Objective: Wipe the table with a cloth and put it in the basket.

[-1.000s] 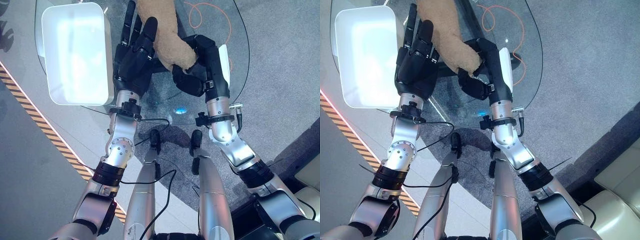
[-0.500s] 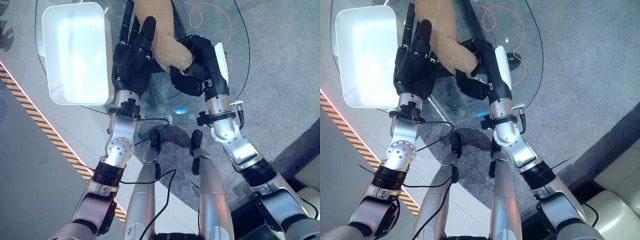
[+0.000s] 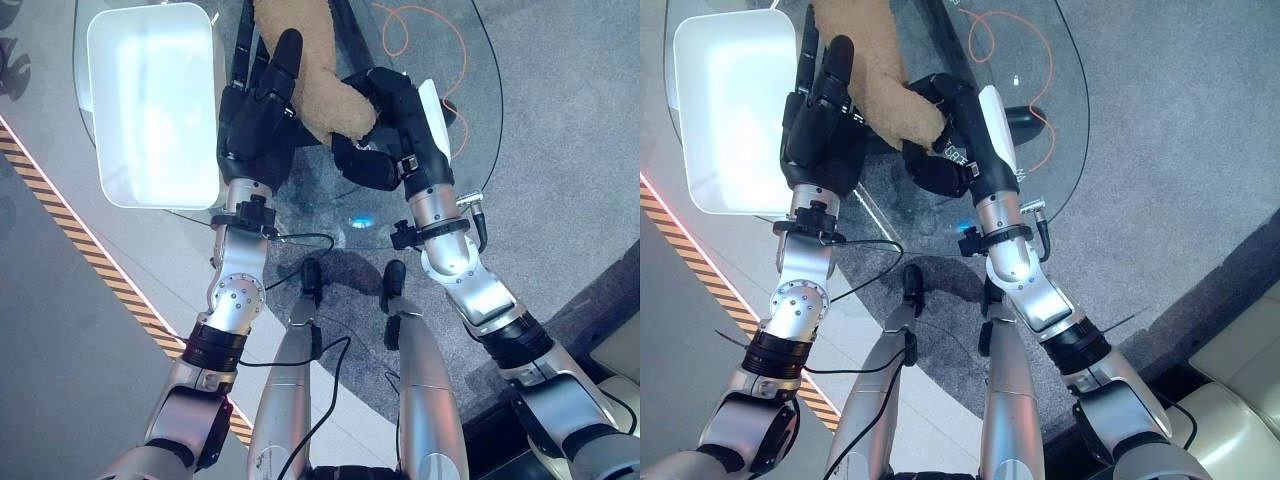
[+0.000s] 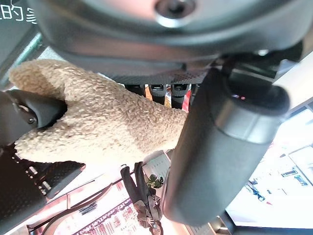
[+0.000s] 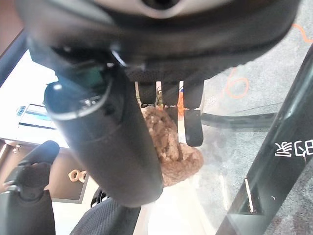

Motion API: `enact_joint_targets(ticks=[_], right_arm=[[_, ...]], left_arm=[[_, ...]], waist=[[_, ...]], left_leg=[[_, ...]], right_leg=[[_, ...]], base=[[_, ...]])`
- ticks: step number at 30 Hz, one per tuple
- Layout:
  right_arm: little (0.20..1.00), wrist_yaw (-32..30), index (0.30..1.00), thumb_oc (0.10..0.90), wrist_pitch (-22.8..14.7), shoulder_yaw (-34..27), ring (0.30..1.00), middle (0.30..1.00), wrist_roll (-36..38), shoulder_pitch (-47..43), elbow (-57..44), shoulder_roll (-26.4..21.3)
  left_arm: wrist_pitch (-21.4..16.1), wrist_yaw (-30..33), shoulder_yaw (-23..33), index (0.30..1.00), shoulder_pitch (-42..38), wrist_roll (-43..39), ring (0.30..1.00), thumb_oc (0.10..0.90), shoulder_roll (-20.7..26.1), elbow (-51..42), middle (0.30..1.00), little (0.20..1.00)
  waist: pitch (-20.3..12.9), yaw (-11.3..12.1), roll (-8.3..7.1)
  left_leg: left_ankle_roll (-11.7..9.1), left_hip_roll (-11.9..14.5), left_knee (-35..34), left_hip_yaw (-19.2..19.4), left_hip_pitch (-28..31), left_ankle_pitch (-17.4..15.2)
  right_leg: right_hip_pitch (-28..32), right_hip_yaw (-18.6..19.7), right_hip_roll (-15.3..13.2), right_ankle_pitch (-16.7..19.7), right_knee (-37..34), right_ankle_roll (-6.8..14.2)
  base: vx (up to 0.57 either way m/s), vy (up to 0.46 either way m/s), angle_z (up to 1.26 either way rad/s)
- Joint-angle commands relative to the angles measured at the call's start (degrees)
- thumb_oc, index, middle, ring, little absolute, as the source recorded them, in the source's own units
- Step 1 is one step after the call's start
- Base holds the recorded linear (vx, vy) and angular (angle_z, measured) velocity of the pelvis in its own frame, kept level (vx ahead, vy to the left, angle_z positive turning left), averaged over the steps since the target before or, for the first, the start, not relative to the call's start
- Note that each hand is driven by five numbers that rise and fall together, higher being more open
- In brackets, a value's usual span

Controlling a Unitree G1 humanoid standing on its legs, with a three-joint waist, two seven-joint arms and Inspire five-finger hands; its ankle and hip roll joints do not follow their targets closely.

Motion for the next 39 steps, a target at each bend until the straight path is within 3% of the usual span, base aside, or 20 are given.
enact_joint_targets(ticks=[1, 2, 22, 24, 25, 26, 27, 28, 39], right_arm=[[0.200, 3.0, 0.300, 0.100, -6.3, 2.7, 0.300, 0.300, -4.3, -10.7, -13.5, 2.2], [0.200, 3.1, 0.300, 0.100, -6.4, 2.6, 0.300, 0.300, -4.3, -10.7, -13.5, 2.2], [0.200, 3.2, 0.300, 0.100, -6.5, 2.2, 0.300, 0.300, -4.6, -10.5, -13.5, 2.8], [0.258, 3.1, 0.349, 0.158, -6.3, 2.1, 0.349, 0.349, -4.4, -10.5, -13.6, 2.7], [0.356, 3.2, 0.434, 0.256, -6.4, 2.0, 0.434, 0.434, -4.4, -10.4, -13.5, 2.9], [0.505, 3.0, 0.561, 0.405, -6.5, 2.1, 0.561, 0.561, -4.3, -10.3, -13.3, 2.9], [0.733, 3.0, 0.756, 0.633, -6.5, 2.0, 0.756, 0.756, -4.3, -10.3, -13.2, 2.9], [0.900, 3.0, 0.900, 0.800, -6.4, 1.9, 0.900, 0.900, -4.1, -10.2, -13.3, 2.9], [0.900, 2.2, 0.900, 0.800, -5.9, 1.8, 0.900, 0.900, -4.3, -9.8, -13.6, 3.4]], left_arm=[[-3.9, -3.4, -1.1, 0.488, -8.1, 3.8, 0.488, 0.320, -0.1, -9.1, 0.488, 0.420], [-4.0, -3.6, -1.0, 0.300, -8.1, 4.1, 0.300, 0.100, -0.2, -9.1, 0.300, 0.200], [-4.7, -5.1, -0.7, 0.300, -8.3, 4.6, 0.300, 0.100, -0.6, -8.6, 0.300, 0.200], [-5.0, -5.0, -0.7, 0.300, -8.2, 4.6, 0.300, 0.100, -0.6, -8.8, 0.300, 0.200], [-5.1, -4.9, -0.5, 0.300, -8.2, 4.8, 0.300, 0.100, -0.8, -8.9, 0.300, 0.200], [-5.4, -4.9, -0.5, 0.300, -8.1, 4.8, 0.300, 0.100, -0.7, -8.9, 0.300, 0.200], [-5.5, -4.8, -0.4, 0.300, -8.1, 4.7, 0.300, 0.100, -0.7, -8.9, 0.300, 0.200], [-5.7, -4.8, -0.3, 0.300, -8.1, 4.5, 0.300, 0.100, -0.7, -9.0, 0.300, 0.200], [-7.5, -4.1, -0.2, 0.300, -7.9, 5.3, 0.300, 0.100, -1.1, -9.4, 0.300, 0.200]], waist=[[-1.7, 0.4, -1.08], [-1.7, 0.4, -1.13], [-1.7, 0.3, -1.09], [-1.7, 0.3, -1.08], [-1.7, 0.3, -1.04], [-1.7, 0.3, -1.06], [-1.7, 0.4, -1.04], [-1.7, 0.4, -1.02], [-1.7, 0.4, -0.97]], left_leg=[[1.2, -4.3, 1.6, 2.8, 2.0, -5.0], [1.1, -4.3, 1.5, 2.8, 2.1, -5.0], [1.2, -4.4, 1.4, 2.9, 2.1, -5.0], [1.2, -4.4, 1.4, 2.9, 2.0, -5.0], [1.2, -4.4, 1.3, 2.9, 2.0, -5.0], [1.2, -4.4, 1.3, 2.9, 2.0, -5.0], [1.2, -4.4, 1.3, 2.9, 2.0, -5.0], [1.2, -4.5, 1.4, 2.9, 1.9, -5.0], [1.3, -4.5, 1.5, 2.8, 1.8, -5.0]], right_leg=[[4.2, -3.5, 3.4, -2.7, -3.7, 0.9], [4.4, -3.5, 3.3, -2.6, -3.9, 0.9], [4.2, -3.4, 3.2, -2.3, -4.2, 1.0], [4.1, -3.4, 3.2, -2.3, -4.2, 1.0], [4.1, -3.4, 3.2, -2.3, -4.2, 1.0], [4.1, -3.5, 3.2, -2.3, -4.3, 1.0], [4.1, -3.5, 3.2, -2.3, -4.3, 1.0], [4.1, -3.5, 3.1, -2.3, -4.2, 1.0], [4.0, -3.6, 3.1, -2.5, -4.0, 0.9]], base=[[0.00, 0.000, 0.00], [0.00, 0.000, 0.00], [0.00, 0.000, 0.00], [0.00, 0.000, 0.00], [0.00, 0.000, 0.00], [0.00, 0.000, 0.00], [0.00, 0.000, 0.00], [0.00, 0.000, 0.00], [0.00, 0.000, 0.00]])
